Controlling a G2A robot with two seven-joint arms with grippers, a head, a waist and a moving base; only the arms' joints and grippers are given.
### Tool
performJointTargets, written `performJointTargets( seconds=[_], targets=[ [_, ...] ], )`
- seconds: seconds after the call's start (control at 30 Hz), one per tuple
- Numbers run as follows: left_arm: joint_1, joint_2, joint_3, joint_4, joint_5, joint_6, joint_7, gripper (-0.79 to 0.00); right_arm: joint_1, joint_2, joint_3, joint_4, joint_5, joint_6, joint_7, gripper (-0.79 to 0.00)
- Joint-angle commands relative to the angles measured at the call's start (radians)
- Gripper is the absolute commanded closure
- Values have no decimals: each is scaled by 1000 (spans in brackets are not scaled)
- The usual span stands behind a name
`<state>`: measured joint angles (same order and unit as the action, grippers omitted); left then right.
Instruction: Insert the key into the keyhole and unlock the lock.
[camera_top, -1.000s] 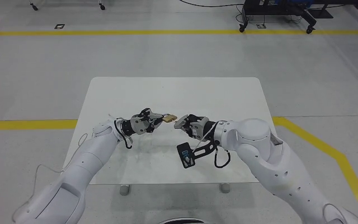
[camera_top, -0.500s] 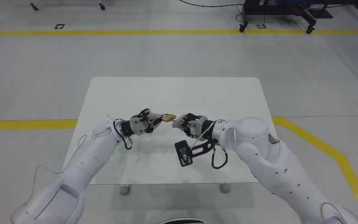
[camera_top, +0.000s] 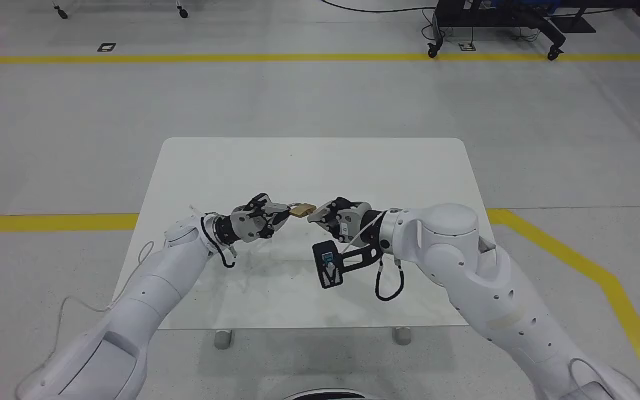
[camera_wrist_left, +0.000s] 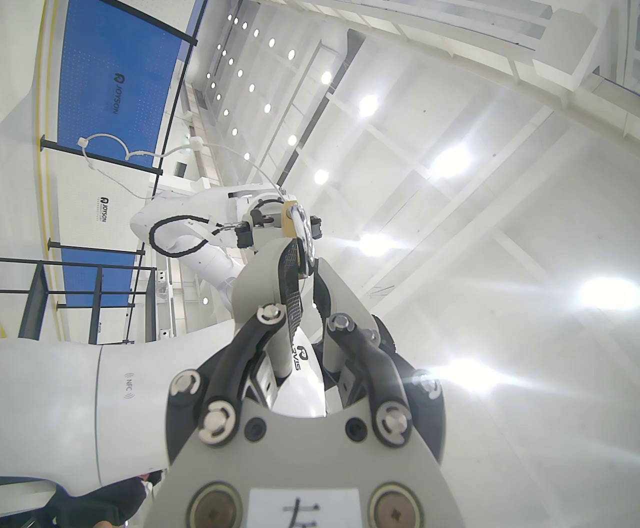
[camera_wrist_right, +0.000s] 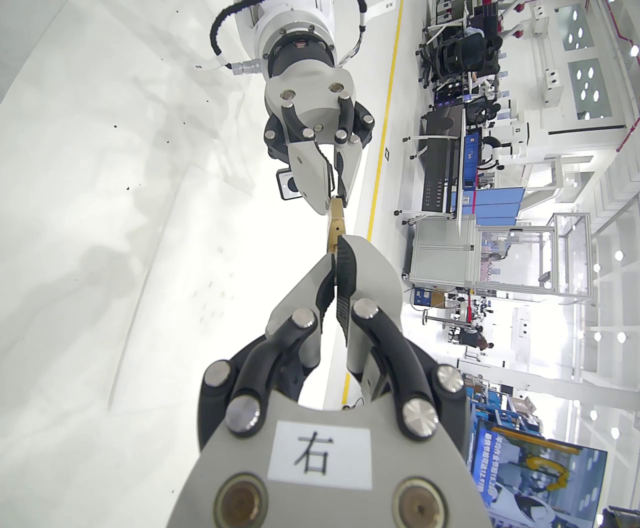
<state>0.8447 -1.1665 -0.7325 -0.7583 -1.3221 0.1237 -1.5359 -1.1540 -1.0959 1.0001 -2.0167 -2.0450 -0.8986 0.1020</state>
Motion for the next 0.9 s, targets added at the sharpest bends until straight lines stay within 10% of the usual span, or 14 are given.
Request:
performJointTargets(
  seconds=[0.0,0.8,0.87],
  targets=[
    [2,3,1,-3,-3,0,0,0,3,-1,-4,4,6,1,9,0],
    [0,22,12,-34,-11,-61,0,0,19,-11,-23,20,78,7,86,0],
    [-1,24,12,-34,-14,-65,0,0,20,-11,-25,17,77,7,90,-283]
  ],
)
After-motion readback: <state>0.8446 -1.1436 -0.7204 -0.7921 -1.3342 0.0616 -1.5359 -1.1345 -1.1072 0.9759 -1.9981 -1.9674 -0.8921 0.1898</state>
